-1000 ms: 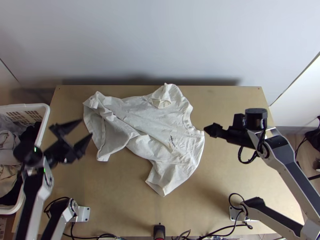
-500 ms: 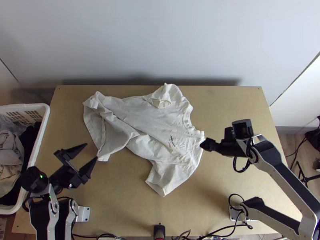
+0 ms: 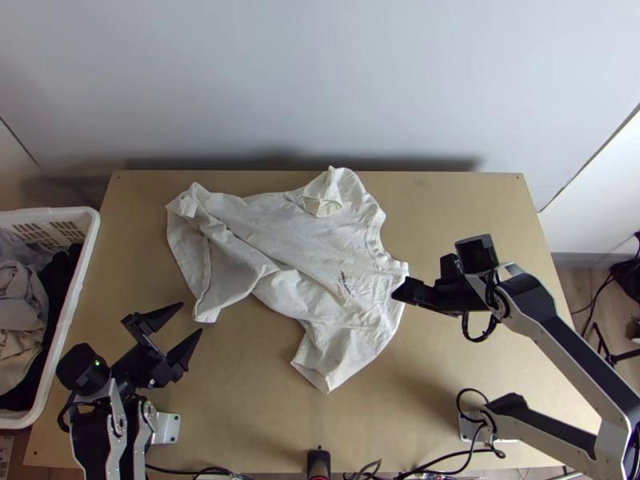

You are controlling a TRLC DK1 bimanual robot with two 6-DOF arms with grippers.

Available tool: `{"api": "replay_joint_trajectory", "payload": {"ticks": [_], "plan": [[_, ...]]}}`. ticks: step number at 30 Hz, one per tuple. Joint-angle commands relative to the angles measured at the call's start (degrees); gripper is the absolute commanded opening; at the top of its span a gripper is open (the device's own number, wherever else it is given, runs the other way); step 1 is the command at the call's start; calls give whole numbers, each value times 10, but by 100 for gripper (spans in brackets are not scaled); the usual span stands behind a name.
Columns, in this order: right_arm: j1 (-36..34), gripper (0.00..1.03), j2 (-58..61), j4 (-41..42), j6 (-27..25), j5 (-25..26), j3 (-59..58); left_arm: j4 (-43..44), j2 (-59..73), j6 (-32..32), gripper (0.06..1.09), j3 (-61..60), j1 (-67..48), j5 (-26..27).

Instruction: Fold the t-shirt

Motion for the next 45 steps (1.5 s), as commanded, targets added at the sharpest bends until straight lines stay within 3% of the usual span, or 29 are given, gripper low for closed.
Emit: {"api": "replay_joint_trajectory", "payload": {"ticks": [1,4,6,13,21,30,35,40,45], "plan": [[-4,98,10,-7,12,-36,16,-27,-18,26,104,-24,-27,-118],[-11,98,10,-7,21,-55,23,-36,-12,43,104,-27,-62,-217],[-13,98,12,-7,23,-60,24,-49,-6,70,104,-29,-74,-252],[-17,98,19,-8,36,-87,38,-112,-3,141,103,-18,-84,-262],[-26,98,17,-7,42,-108,42,-116,18,163,103,-28,-193,-283],[-44,98,0,-17,58,-152,48,6,133,147,103,-42,-302,-377],[-44,98,-1,-17,62,-161,54,89,263,102,103,-11,-311,-395],[-46,98,-5,-18,62,-165,51,168,347,128,103,2,-310,-414],[-49,98,-16,-17,62,-165,41,175,364,130,103,23,-310,-422]]}}
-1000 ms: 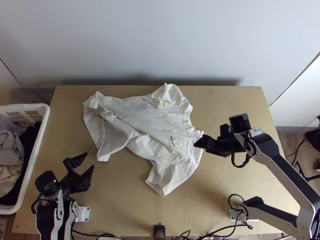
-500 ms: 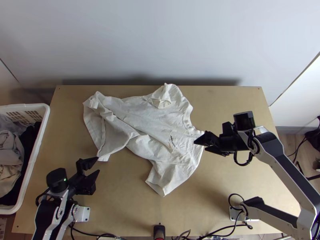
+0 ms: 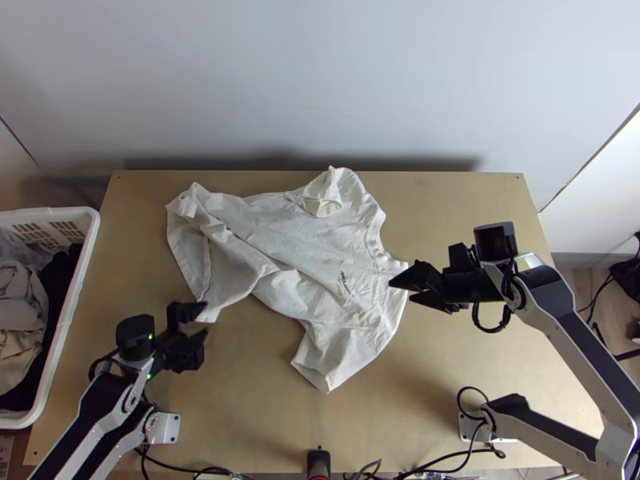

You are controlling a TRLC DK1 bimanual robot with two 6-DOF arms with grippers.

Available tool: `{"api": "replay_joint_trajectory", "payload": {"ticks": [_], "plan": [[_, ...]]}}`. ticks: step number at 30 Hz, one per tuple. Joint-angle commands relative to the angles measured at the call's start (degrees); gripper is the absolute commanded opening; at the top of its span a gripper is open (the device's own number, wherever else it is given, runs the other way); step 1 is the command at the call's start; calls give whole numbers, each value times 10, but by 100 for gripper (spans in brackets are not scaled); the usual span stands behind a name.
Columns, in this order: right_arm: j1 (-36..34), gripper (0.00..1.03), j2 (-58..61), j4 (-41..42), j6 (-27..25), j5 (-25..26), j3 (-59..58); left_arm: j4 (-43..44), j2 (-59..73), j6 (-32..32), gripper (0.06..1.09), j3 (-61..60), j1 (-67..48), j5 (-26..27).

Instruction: Fold the t-shirt

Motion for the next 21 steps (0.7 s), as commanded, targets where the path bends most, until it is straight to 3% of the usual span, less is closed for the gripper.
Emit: {"api": "replay_joint_trajectory", "payload": {"ticks": [1,8,17,18,19,21], "plan": [[-4,98,-13,1,0,-4,-11,44,62,6,103,22,-5,-16],[-5,98,-13,1,1,-5,-4,72,98,27,103,23,1,-19],[-12,98,-21,1,6,-9,1,189,224,66,103,33,15,-51],[-13,98,-21,1,7,-9,2,206,241,69,99,33,16,-62],[-13,98,-22,0,7,-9,4,217,254,70,85,35,16,-64],[-15,98,-23,-1,7,-9,8,218,258,84,40,35,18,-62]]}}
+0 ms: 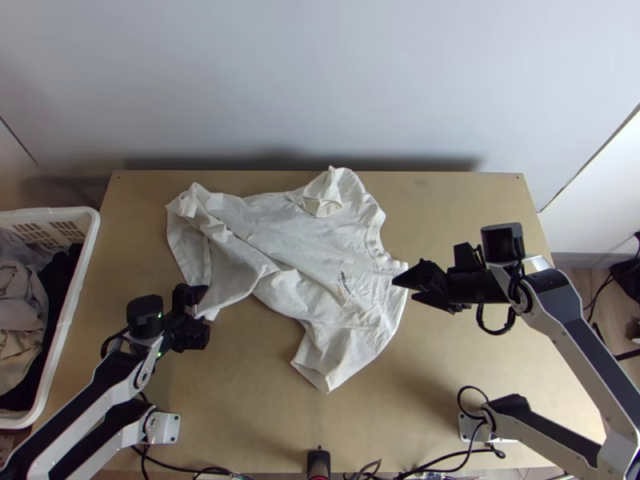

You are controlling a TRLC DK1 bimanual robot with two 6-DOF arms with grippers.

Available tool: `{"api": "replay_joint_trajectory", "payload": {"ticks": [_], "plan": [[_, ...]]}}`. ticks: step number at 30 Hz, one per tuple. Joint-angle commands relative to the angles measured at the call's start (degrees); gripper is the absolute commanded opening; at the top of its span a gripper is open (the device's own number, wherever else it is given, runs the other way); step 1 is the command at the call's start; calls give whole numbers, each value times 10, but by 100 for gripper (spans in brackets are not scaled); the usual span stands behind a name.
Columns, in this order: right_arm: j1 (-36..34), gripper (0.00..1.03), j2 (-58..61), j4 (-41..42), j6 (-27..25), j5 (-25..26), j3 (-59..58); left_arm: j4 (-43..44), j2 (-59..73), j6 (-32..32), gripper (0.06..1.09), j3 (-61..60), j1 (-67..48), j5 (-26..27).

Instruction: Fold the t-shirt

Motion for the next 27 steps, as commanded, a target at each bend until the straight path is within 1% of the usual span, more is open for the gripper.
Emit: {"api": "replay_joint_trajectory", "payload": {"ticks": [1,5,6,9,11,13,16,18,21,23,27], "plan": [[-5,98,-5,-1,2,0,8,46,67,39,19,4,6,-15],[-9,98,-7,-1,0,0,7,-26,28,53,14,7,2,-13],[-9,98,-7,0,0,1,7,-59,4,51,14,13,-3,-8],[-10,98,-6,4,0,1,7,-188,-90,36,13,40,-4,37],[-11,98,1,9,0,1,7,-263,-142,33,13,58,-5,54],[-11,98,11,16,0,2,9,-316,-179,31,13,72,-2,67],[-9,98,34,27,-3,4,14,-397,-203,5,12,113,5,86],[0,98,57,29,-9,23,12,-410,-211,-6,12,126,8,92],[3,98,104,31,-10,24,-10,-410,-216,-6,12,128,23,98],[5,98,126,31,-22,24,-22,-414,-221,-4,12,124,38,105],[15,98,137,31,-38,48,-27,-420,-227,11,13,128,91,136]]}}
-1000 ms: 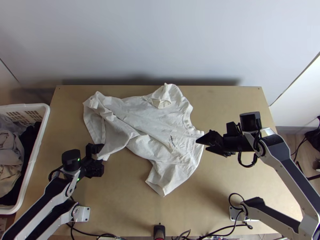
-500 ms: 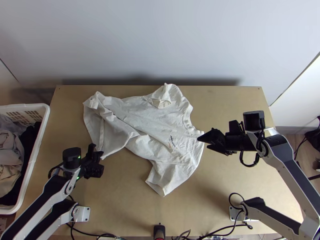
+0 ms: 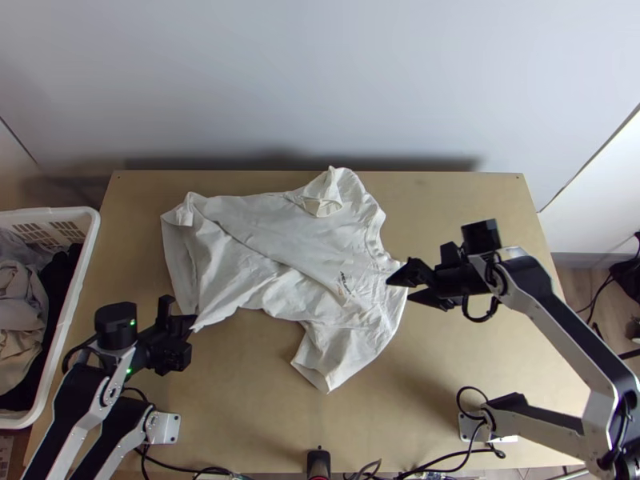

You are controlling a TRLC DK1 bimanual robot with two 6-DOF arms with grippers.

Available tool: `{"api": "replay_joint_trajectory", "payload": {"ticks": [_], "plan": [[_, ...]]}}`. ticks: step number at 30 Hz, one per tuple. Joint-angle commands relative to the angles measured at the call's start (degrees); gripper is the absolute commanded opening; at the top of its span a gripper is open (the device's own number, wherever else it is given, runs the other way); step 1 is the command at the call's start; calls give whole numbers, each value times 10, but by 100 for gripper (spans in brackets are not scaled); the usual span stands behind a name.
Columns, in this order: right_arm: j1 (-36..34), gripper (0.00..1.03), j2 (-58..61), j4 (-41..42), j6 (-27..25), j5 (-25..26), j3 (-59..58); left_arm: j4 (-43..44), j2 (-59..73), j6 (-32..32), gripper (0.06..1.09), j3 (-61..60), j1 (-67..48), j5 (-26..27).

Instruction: Fold the t-shirt

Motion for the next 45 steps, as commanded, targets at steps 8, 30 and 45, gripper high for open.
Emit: {"api": "replay_joint_trajectory", "payload": {"ticks": [8,30,45], "plan": [[35,98,77,1,-41,66,-44,-30,20,86,13,34,192,121],[28,98,190,31,-72,68,-4,1,32,77,13,21,208,137],[35,7,252,25,-117,65,25,16,25,60,13,21,204,138]]}}
